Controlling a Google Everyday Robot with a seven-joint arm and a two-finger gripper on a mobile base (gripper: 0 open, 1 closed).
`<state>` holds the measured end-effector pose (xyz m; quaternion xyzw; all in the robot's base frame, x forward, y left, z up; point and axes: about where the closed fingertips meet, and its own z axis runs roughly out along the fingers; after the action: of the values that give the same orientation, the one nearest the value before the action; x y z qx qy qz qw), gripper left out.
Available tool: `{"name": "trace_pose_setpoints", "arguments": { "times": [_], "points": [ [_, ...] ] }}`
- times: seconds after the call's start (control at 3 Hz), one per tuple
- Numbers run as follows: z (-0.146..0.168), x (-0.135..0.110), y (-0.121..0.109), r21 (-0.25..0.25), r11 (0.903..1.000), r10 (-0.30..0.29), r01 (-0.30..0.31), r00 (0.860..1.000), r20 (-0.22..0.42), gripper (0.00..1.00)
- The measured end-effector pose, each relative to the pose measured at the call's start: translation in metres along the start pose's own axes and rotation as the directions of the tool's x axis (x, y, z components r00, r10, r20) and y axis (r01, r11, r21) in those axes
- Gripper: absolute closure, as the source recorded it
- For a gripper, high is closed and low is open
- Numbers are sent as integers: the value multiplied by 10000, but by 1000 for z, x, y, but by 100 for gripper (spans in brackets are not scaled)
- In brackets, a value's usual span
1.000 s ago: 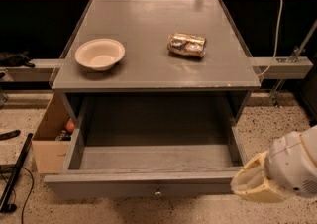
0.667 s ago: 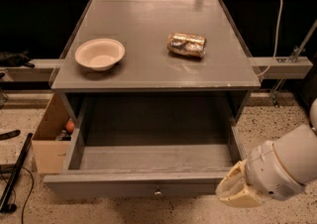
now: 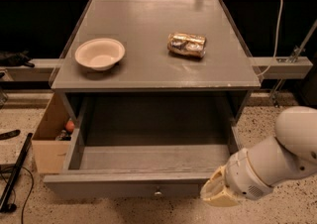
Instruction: Close top drawer
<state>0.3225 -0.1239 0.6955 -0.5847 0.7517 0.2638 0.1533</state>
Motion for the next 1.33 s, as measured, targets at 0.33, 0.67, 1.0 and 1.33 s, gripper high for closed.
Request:
{"name": "trace_pose_setpoints", "arguments": {
  "times": [0.33,0.67,1.0,1.33],
  "points": [
    [10,11,-13,651,9963,531,-553,9980,354,100],
    [18,15,-25,1396,9849,933,-1027,9930,725,100],
    [25,15,-28,1650,9797,1004,-1137,9912,866,100],
    [26,15,-28,1665,9794,1007,-1141,9911,871,73]
  ]
}}
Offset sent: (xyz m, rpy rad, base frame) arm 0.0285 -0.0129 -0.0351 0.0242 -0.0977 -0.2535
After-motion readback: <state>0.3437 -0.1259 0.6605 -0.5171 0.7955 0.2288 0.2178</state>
